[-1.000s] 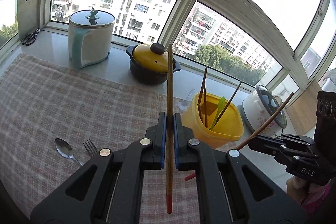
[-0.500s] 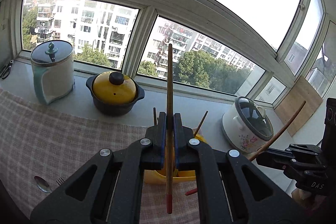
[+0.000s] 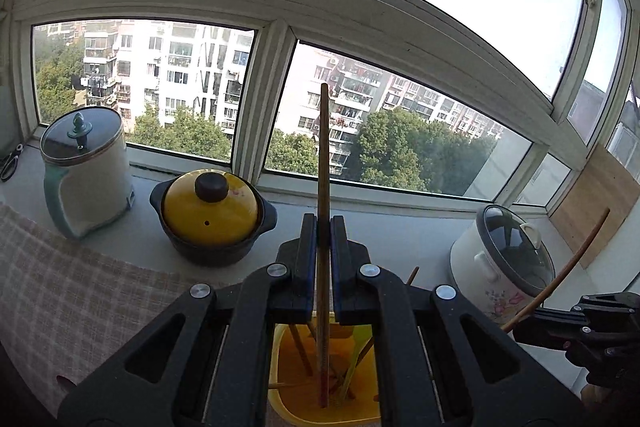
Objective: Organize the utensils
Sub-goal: 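Lower both chopsticks into the yellow container and open both tools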
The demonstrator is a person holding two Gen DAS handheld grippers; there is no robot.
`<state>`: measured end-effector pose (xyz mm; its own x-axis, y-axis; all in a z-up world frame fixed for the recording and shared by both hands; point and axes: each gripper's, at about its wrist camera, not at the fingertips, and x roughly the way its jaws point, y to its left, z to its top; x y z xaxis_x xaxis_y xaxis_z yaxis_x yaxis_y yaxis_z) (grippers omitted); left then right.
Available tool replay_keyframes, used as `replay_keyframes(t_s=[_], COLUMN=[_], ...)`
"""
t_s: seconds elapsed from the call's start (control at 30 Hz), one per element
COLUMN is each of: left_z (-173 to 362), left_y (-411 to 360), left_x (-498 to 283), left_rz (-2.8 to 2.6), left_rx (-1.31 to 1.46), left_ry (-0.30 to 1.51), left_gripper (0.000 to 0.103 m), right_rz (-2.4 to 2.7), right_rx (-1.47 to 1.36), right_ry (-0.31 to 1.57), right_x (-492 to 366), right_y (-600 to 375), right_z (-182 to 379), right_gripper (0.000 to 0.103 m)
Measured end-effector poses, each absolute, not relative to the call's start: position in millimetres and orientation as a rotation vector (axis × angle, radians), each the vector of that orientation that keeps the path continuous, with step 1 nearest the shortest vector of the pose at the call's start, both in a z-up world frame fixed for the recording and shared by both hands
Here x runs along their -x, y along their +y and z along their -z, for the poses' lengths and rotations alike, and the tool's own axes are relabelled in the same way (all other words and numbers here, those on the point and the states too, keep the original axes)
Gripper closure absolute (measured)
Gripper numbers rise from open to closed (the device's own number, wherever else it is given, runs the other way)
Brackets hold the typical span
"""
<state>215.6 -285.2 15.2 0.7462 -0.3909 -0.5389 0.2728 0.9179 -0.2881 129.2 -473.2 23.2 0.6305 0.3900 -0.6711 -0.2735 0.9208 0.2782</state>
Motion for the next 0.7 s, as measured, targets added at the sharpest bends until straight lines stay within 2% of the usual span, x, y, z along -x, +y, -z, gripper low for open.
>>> replay_keyframes(t_s=[0.33, 0.7], left_z=[25.6, 41.2], left_y=[-295.0, -291.5], left_x=[-215.1, -205.4], left_rz=[0.386, 0.384], left_rx=[0.163, 0.144], left_ry=[0.712, 0.743], left_gripper=[0.099, 0.099], right_rz=[-0.375, -0.382], right_rx=[-0.177, -0.170], right_ry=[0.912, 0.975], right_x=[-157.0, -164.5], right_y=[-478.1, -467.9], right_z=[23.6, 50.6], right_gripper=[0.100, 0.100])
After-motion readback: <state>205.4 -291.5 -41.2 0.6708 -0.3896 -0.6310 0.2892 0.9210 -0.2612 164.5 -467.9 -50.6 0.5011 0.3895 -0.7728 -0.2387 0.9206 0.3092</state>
